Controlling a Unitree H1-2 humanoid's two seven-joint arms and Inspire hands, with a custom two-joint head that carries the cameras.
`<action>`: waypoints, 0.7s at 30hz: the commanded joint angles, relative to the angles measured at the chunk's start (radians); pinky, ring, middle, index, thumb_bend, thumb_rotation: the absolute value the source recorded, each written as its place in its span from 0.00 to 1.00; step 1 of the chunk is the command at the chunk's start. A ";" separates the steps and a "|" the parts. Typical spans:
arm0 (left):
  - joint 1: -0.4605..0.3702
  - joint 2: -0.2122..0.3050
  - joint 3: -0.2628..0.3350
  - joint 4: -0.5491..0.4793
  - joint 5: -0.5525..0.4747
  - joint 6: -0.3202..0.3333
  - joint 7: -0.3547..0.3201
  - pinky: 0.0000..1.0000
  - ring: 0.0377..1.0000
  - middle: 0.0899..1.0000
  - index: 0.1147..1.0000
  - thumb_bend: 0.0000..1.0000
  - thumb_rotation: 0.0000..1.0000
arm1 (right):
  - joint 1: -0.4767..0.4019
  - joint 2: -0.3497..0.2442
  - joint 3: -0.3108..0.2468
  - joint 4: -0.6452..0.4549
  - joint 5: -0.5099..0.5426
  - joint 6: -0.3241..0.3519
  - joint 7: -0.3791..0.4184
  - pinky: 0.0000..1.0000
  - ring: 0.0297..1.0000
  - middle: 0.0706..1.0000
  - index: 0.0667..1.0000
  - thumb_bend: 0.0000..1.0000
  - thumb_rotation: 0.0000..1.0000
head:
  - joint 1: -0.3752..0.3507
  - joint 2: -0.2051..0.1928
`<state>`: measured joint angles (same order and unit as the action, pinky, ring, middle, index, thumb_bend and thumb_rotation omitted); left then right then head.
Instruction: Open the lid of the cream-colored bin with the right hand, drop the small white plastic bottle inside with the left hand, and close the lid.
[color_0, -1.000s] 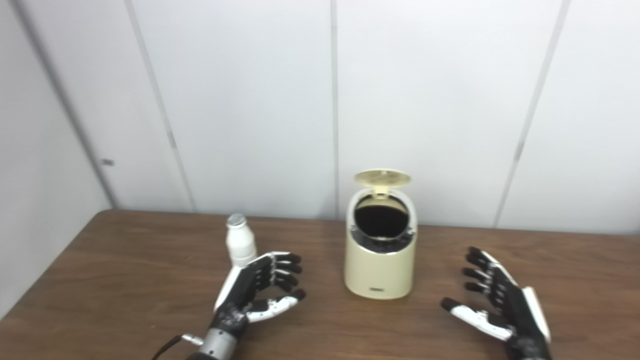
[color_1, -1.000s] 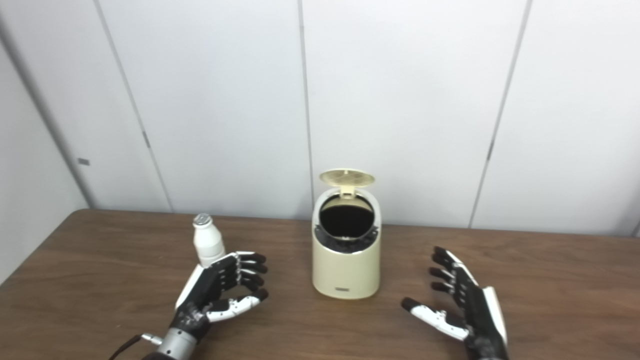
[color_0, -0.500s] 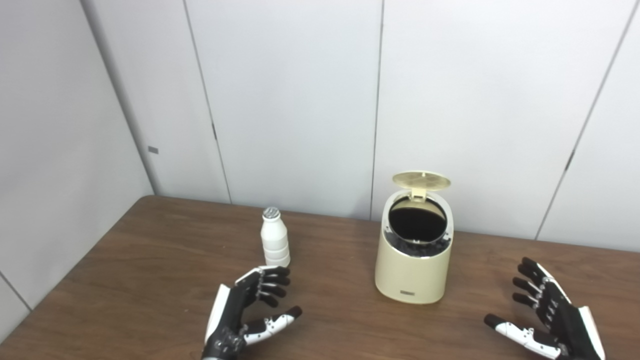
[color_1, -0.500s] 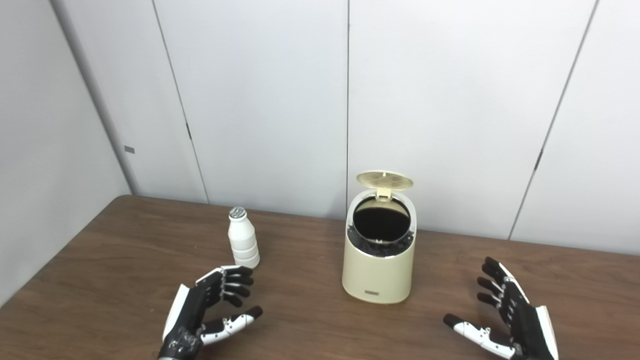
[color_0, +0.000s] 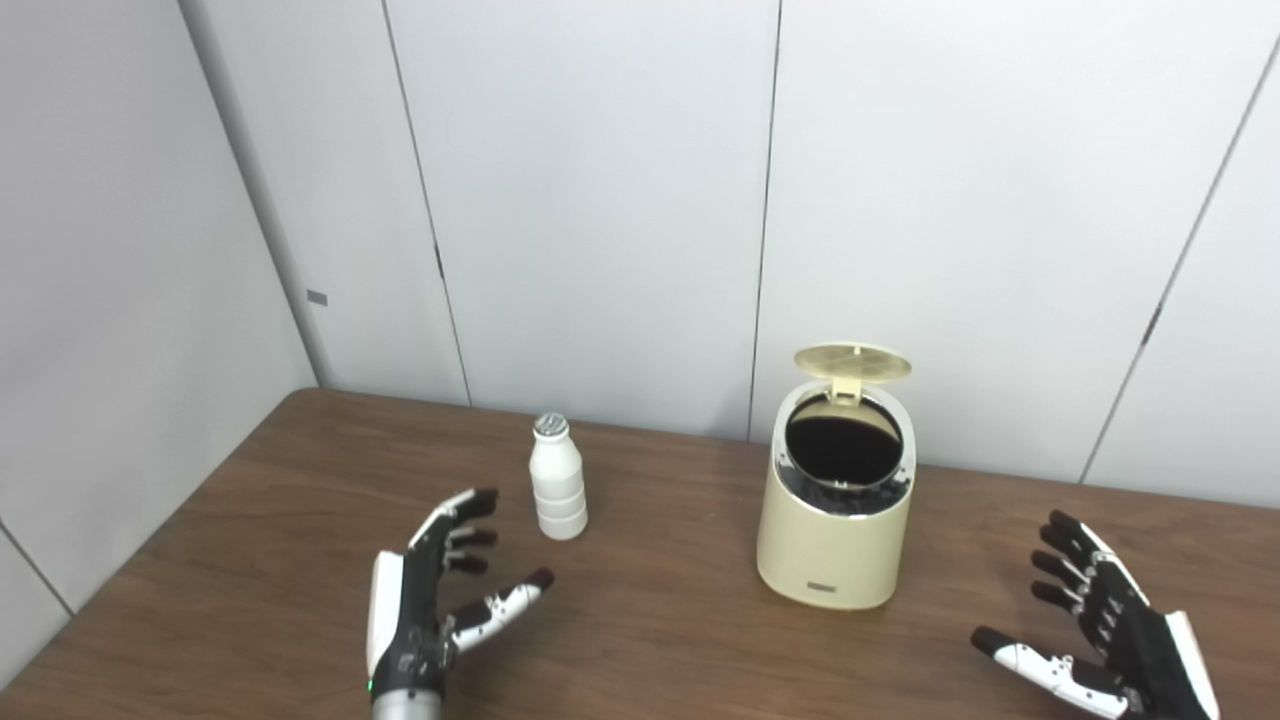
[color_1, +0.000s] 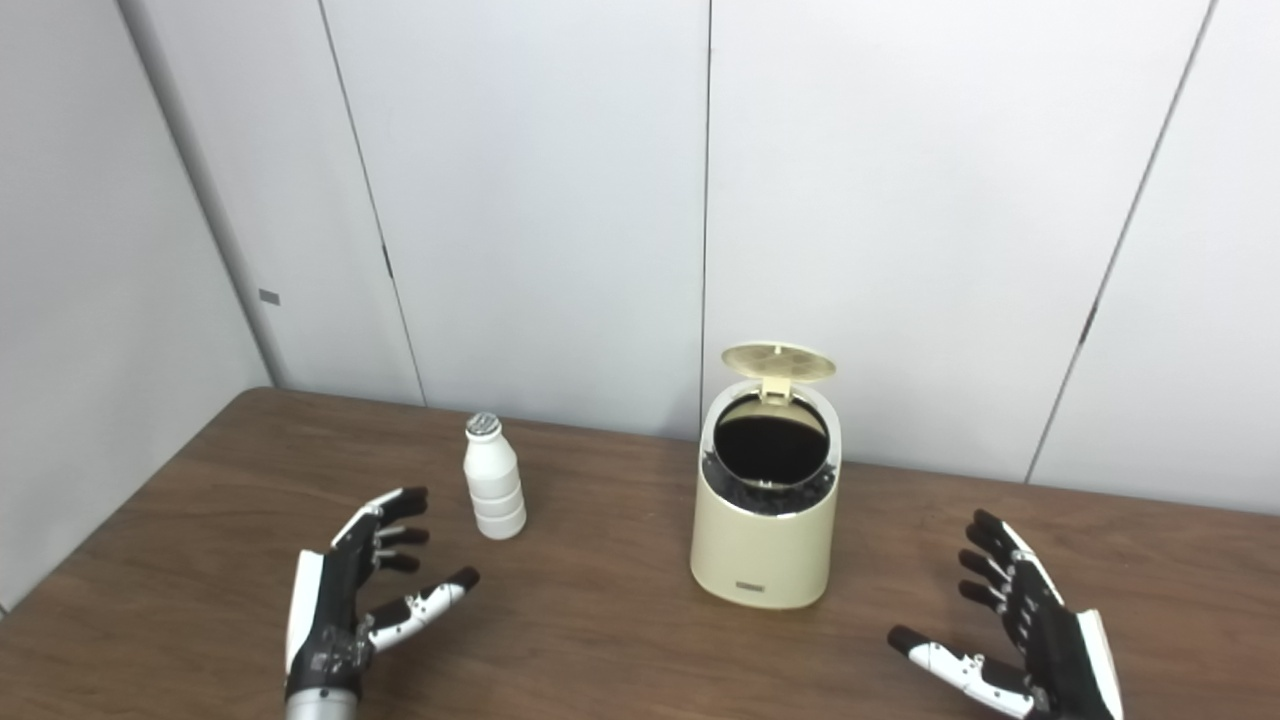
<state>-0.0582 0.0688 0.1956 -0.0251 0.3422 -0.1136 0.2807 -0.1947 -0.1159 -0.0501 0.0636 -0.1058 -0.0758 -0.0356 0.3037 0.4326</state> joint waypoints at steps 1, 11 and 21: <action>-0.045 0.020 0.004 0.003 0.011 0.001 0.023 0.64 0.76 0.82 0.81 0.74 0.06 | -0.021 0.000 0.000 -0.048 0.000 -0.005 -0.003 0.75 0.82 0.86 0.87 0.64 0.02 | 0.001 0.000; -0.131 0.063 -0.009 0.114 0.000 0.007 0.025 0.71 0.78 0.82 0.85 0.78 0.06 | -0.017 0.002 0.005 -0.071 -0.003 0.024 -0.005 0.74 0.82 0.86 0.86 0.64 0.01 | -0.003 -0.001; -0.216 0.111 -0.036 0.220 0.010 0.011 0.031 0.76 0.80 0.81 0.83 0.80 0.08 | -0.007 0.001 0.007 -0.091 -0.008 0.025 -0.003 0.72 0.81 0.85 0.85 0.65 0.03 | -0.022 0.005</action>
<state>-0.2273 0.1593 0.1631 0.2053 0.3420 -0.0882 0.2945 -0.1842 -0.1124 -0.0442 0.0170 -0.1114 -0.0361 -0.0380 0.2808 0.4372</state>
